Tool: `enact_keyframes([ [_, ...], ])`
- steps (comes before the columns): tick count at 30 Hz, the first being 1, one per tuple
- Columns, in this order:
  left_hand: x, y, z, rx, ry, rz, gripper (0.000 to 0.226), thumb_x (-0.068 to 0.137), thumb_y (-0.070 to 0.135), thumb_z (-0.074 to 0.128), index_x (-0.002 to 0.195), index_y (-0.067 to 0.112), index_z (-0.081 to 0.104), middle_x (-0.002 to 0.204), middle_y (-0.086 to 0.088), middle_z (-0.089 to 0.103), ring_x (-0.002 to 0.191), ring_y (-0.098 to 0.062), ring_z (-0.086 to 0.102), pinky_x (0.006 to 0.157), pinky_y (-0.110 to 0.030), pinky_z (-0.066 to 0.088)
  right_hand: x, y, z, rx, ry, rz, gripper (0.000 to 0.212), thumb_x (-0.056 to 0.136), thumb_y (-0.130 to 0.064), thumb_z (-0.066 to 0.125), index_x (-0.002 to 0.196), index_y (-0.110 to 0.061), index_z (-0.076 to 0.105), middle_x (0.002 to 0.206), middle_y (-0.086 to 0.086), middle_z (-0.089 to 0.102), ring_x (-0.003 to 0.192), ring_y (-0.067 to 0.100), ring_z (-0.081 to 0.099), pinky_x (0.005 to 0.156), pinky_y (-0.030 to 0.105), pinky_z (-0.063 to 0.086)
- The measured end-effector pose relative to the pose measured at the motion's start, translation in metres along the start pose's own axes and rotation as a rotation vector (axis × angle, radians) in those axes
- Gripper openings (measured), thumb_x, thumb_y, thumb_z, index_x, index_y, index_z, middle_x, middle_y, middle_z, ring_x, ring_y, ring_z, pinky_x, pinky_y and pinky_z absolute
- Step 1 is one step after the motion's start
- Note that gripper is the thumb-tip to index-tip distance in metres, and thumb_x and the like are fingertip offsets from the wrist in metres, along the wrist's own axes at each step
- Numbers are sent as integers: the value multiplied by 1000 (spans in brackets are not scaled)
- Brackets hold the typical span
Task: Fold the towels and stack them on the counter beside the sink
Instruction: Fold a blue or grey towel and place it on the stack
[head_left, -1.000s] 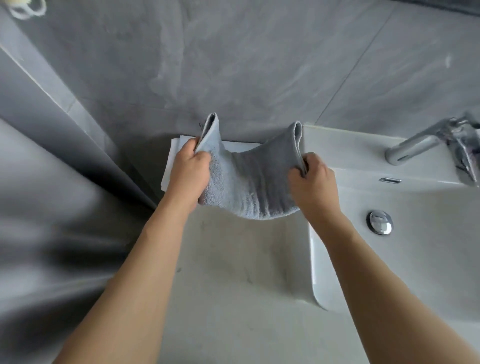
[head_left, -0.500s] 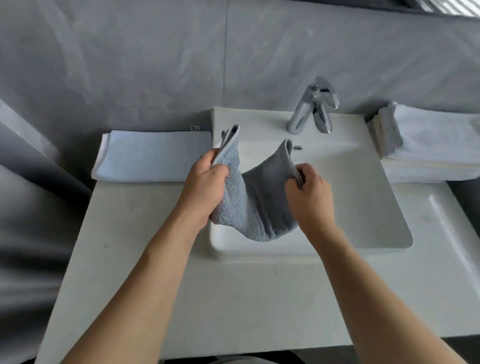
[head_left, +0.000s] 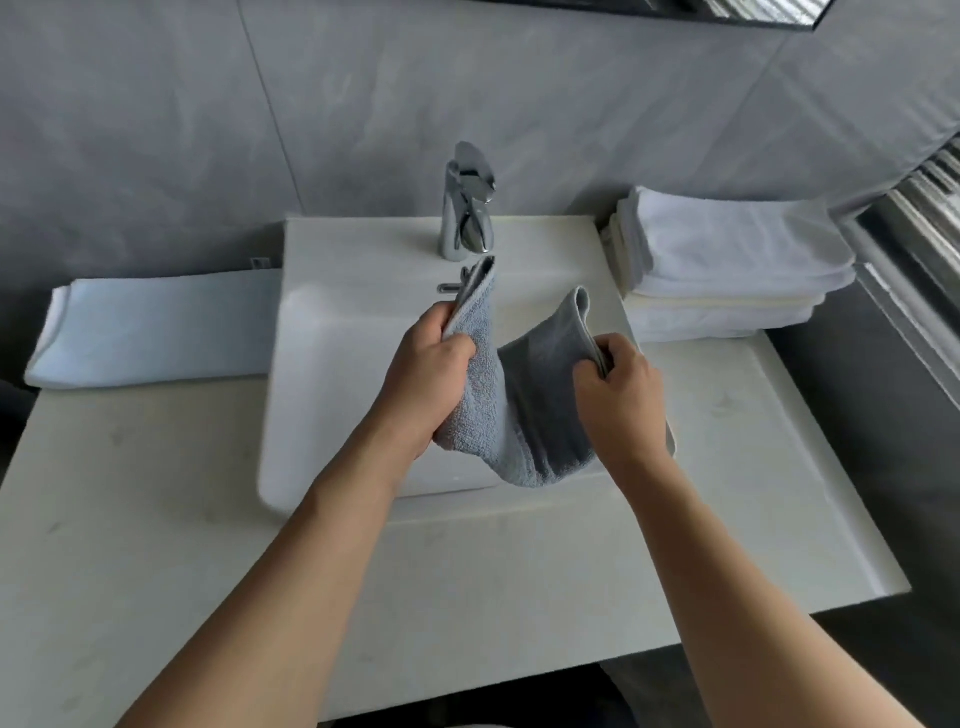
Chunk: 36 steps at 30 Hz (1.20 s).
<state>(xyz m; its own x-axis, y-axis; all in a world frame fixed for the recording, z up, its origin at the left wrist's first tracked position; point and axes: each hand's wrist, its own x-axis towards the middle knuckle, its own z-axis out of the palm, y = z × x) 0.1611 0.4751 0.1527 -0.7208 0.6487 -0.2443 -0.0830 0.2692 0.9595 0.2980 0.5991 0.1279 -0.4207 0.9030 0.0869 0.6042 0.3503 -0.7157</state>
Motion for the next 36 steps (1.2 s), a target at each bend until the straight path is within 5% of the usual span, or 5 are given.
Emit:
enact_keyframes([
  [7, 22, 29, 85, -13, 2, 42, 25, 80, 15, 49, 92, 31, 64, 77, 11, 67, 86, -24, 65, 80, -42, 53, 58, 55, -61, 114, 125, 61, 10, 81, -16, 48, 80, -20, 56, 65, -6, 56, 68, 10, 52, 50, 27, 38],
  [21, 110, 116, 275, -107, 102, 216, 31, 76, 17, 50, 98, 33, 64, 99, -2, 71, 97, -25, 66, 90, -48, 51, 250, 135, -171, 251, 255, 63, 17, 81, -11, 42, 73, -25, 47, 60, -11, 43, 53, 1, 42, 50, 18, 31],
  [27, 183, 134, 322, -119, 91, 278, 33, 78, 17, 51, 98, 39, 64, 97, -1, 72, 89, -21, 67, 81, -42, 54, 335, 161, -193, 300, 385, 29, 20, 79, -12, 39, 88, -19, 56, 68, -13, 51, 68, 15, 48, 63, 38, 40],
  [32, 241, 89, 347, 197, 138, -5, 18, 89, 19, 47, 105, 20, 53, 108, -16, 64, 86, -33, 61, 63, -33, 43, 375, 214, -180, 81, 204, 191, 31, 84, -9, 36, 110, -14, 52, 91, -2, 56, 85, 26, 51, 69, 34, 35],
  [36, 262, 58, 348, 394, 283, -180, 27, 100, 26, 41, 113, 3, 48, 119, -27, 60, 101, -43, 61, 74, -41, 45, 389, 251, -173, -149, -27, 299, 39, 83, -5, 34, 121, -7, 40, 120, 17, 53, 98, 37, 52, 77, 44, 44],
])
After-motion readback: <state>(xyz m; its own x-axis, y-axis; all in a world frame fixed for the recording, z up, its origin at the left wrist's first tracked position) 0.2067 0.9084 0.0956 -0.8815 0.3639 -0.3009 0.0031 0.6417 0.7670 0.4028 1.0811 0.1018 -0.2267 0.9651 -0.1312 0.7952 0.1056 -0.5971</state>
